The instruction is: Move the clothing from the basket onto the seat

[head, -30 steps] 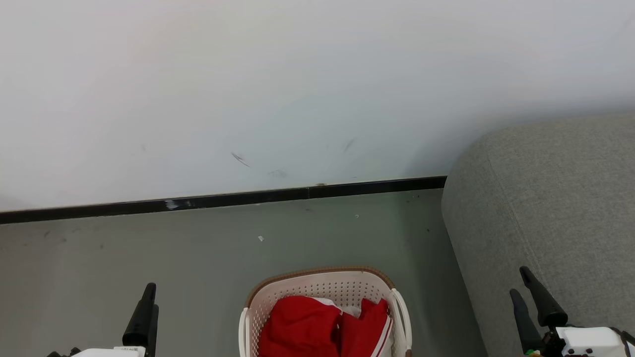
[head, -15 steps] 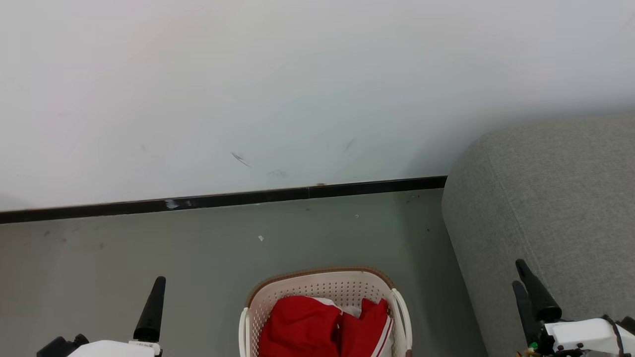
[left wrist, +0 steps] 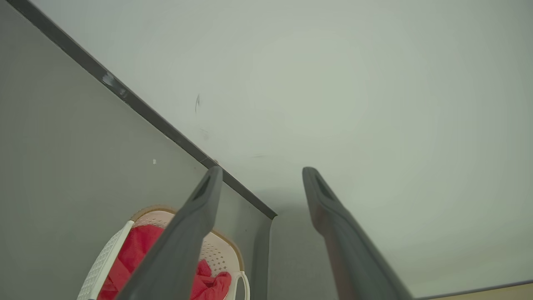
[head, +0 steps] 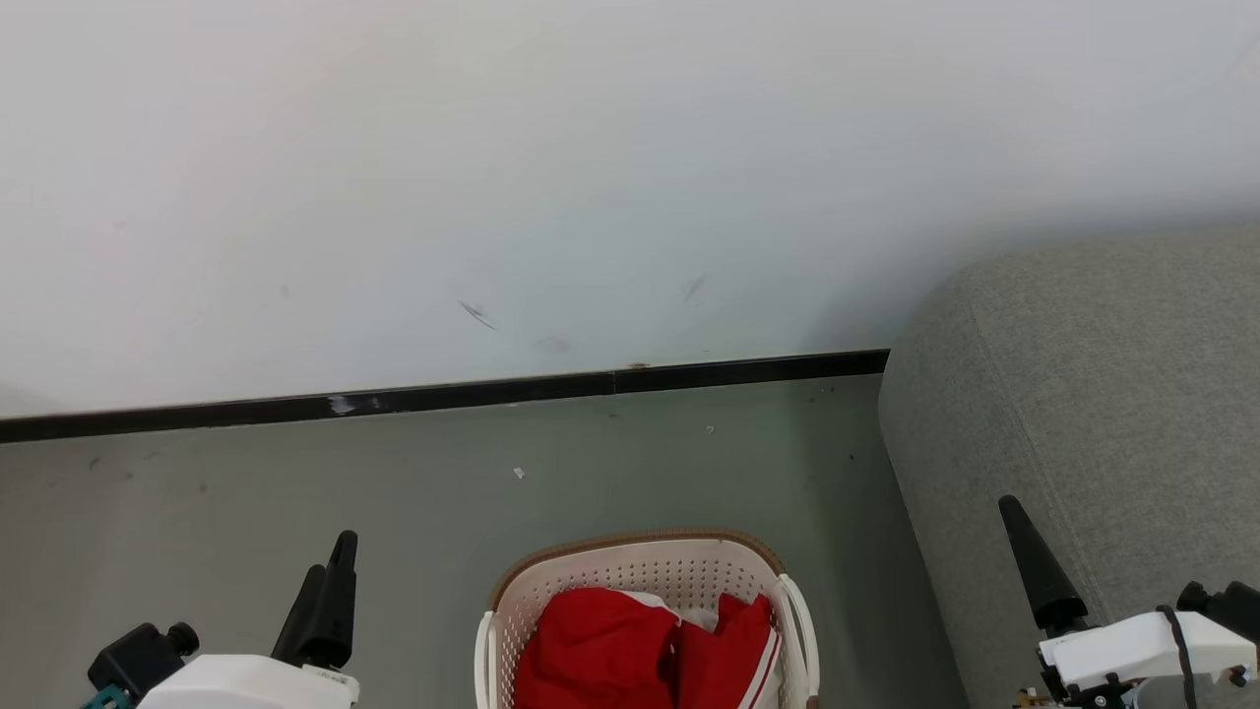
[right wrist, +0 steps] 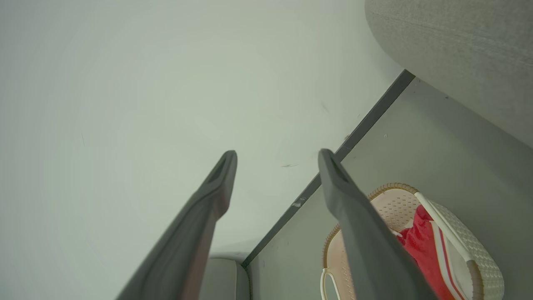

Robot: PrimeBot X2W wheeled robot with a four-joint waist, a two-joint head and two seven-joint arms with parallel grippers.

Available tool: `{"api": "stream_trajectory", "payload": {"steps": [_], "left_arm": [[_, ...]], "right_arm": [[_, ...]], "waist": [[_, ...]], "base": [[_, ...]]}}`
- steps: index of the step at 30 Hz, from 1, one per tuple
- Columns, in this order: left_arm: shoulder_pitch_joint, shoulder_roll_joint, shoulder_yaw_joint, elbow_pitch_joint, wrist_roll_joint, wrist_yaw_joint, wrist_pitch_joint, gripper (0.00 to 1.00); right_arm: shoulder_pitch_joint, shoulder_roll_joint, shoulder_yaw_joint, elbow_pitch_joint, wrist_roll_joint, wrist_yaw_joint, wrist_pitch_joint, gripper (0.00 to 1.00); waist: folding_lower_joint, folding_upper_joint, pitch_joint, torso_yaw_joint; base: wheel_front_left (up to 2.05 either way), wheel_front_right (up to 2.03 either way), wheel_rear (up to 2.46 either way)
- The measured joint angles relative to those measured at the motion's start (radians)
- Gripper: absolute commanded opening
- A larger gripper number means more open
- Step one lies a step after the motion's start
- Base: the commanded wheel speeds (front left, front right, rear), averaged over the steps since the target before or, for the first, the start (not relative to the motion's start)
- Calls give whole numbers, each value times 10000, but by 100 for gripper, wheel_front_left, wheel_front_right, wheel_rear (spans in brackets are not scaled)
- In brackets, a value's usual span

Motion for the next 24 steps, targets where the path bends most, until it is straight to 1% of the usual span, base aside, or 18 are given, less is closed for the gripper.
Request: {"api": "stream_trajectory", "payload": {"steps": [2, 5, 11, 14, 24], "left_arm": [[0, 13, -86, -65, 414, 25, -58, 100], [1, 25, -203, -190, 930, 173, -180, 100], [3, 21, -428, -389, 1856, 391, -407, 100], [5, 21, -535, -525, 2334, 447, -516, 100], [17, 27, -861, -794, 3871, 809, -849, 100]], "right_arm": [[0, 2, 31, -71, -454, 0, -77, 100], [31, 8, 58, -119, -1064, 0, -157, 100], [188, 40, 109, -357, -2205, 0, -332, 100], [198, 46, 146, -416, -2755, 0, -422, 100], [418, 81, 274, -685, -4619, 0, -709, 100]], "waist": [[9, 0, -19, 4], [15, 0, -48, 9], [16, 0, -63, 16], [2, 0, -58, 16], [-67, 0, 14, 21]], "base": [[0, 0, 0], [0, 0, 0], [0, 0, 0], [0, 0, 0], [0, 0, 0]]}}
